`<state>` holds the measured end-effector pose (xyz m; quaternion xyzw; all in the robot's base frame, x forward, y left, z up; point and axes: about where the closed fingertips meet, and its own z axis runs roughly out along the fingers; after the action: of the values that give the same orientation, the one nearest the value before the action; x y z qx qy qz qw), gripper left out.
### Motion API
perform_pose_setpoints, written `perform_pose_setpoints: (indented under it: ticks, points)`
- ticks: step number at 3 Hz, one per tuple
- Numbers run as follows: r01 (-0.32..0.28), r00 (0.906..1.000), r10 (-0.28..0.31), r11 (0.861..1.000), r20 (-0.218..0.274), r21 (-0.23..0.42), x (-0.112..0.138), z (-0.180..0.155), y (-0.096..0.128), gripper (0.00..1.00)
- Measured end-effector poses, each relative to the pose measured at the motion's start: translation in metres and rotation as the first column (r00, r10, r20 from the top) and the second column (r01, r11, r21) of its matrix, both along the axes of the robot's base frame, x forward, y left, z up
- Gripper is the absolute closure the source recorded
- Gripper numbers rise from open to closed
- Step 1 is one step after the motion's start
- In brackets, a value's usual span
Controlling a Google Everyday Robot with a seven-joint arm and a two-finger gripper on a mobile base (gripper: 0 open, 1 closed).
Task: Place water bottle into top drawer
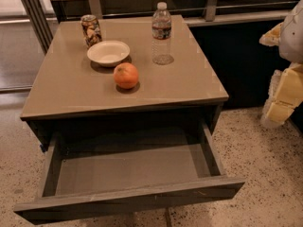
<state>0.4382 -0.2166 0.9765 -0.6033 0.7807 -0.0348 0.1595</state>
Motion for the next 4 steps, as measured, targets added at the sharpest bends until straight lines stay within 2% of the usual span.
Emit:
perform_pose_setpoints:
  ticks: [1, 2, 3, 4]
  points:
    - [0.000, 1.0000, 0.000, 1.000, 0.000, 0.000, 0.000, 0.000, 0.000, 0.00]
    - [0.007, 0.9989, -0.008, 1.000, 0.047, 0.026, 0.026, 0.004, 0.004, 0.00]
    - [0.006, 0.9941, -0.017, 0.995, 0.107, 0.100, 0.077, 0.010, 0.017, 0.00]
    - [-0.004, 0.9871, -0.025, 0.983, 0.158, 0.185, 0.134, 0.016, 0.034, 0.00]
